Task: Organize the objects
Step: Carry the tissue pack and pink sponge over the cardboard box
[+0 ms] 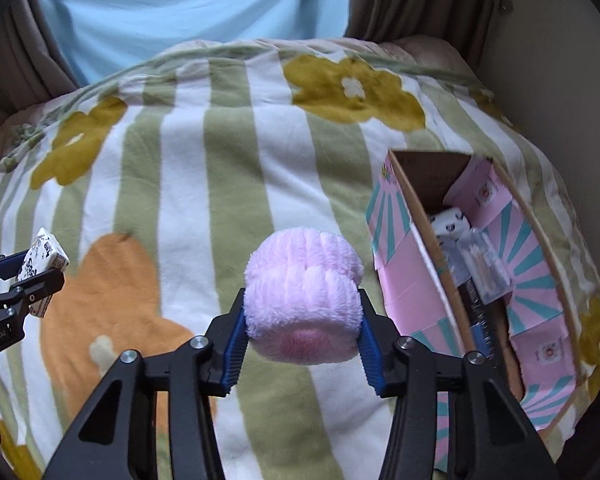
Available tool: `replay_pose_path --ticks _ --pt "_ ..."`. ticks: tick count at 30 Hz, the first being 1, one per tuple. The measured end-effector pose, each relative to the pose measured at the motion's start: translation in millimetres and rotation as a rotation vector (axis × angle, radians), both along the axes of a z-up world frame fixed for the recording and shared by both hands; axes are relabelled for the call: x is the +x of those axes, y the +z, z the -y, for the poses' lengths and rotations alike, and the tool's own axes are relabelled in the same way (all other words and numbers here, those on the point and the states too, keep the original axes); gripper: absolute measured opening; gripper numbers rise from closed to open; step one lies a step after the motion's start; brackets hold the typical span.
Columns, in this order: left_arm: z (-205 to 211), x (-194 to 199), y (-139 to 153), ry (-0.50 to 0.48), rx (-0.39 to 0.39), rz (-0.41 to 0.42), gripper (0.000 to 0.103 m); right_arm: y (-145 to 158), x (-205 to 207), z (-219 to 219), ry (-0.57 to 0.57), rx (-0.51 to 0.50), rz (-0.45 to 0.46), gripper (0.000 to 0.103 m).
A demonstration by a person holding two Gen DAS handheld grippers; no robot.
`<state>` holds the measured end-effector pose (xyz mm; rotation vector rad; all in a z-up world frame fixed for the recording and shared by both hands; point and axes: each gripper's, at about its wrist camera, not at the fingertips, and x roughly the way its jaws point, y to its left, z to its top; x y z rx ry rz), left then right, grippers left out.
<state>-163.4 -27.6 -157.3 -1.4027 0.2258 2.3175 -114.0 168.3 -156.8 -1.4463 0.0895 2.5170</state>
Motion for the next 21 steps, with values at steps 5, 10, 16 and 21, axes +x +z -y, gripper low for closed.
replay_pose_path --ticks 5,10,16,21 --pt "10 23 52 0.108 0.019 -0.023 0.048 42 11 6 0.086 -0.032 -0.007 0.045" --pt "14 50 89 0.212 0.032 -0.027 0.048 75 27 15 0.176 -0.068 -0.007 0.045" --pt "11 94 126 0.318 -0.002 -0.048 0.048 102 51 25 0.271 -0.087 0.004 0.045" --pt "7 132 138 0.415 0.0 -0.041 0.048 112 72 27 0.319 -0.093 0.009 0.045"
